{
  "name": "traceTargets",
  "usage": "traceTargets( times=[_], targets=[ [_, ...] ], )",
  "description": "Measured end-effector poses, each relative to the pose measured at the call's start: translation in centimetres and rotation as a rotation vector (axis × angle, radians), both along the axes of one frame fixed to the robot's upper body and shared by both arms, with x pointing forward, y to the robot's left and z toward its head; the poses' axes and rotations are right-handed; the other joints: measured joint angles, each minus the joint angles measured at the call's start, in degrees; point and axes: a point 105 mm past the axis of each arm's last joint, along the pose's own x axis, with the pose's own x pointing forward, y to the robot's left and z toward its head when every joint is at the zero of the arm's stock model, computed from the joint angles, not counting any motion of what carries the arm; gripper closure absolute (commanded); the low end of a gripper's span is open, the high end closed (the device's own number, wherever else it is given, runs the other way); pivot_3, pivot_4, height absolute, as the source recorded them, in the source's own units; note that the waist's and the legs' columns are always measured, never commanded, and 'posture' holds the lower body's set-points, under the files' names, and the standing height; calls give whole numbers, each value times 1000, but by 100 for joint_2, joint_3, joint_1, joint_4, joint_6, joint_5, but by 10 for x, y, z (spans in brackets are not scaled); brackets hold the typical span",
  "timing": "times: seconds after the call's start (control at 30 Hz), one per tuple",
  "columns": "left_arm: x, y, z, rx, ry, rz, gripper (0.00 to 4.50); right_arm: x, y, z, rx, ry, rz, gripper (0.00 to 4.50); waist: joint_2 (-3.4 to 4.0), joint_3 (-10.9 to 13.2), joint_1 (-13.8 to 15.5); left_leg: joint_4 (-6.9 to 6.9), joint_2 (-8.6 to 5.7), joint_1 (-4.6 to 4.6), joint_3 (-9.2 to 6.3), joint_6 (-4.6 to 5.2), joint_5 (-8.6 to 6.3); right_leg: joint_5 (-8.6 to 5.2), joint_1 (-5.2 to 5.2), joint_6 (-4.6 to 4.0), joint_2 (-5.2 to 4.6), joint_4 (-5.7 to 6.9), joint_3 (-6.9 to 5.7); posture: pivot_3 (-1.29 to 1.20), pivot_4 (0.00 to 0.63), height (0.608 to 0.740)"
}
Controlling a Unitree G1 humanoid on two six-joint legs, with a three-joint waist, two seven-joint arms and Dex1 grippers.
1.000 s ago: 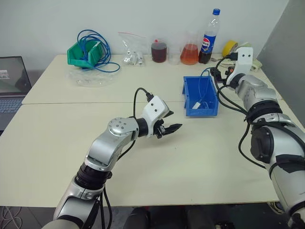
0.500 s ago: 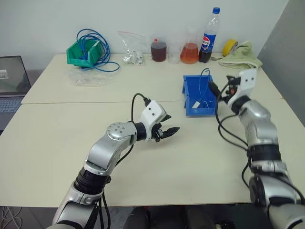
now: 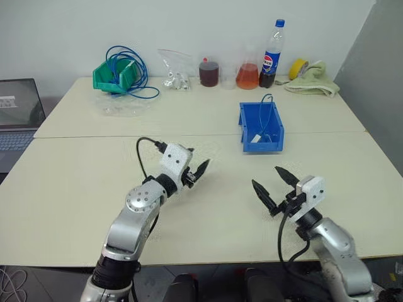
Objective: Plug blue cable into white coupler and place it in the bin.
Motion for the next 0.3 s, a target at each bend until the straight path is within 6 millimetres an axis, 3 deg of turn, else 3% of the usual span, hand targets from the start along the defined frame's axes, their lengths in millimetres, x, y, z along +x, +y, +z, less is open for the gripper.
traceTargets(
  times=[0.13,0.3],
  targets=[
    [0,28,-7,-21,-59,210,1544,6,-5,-11,20,-19,-123,53,1,-1,5,0,-2,-4,0,-3,1,1,-6,-1,-3,0,8,0,150,740],
    [-14,65,-46,-33,14,424,1544,9,-16,-25,47,6,-208,53,1,0,19,-2,-3,-10,-2,-3,0,1,-9,-2,-17,-1,6,0,150,740]
  ],
)
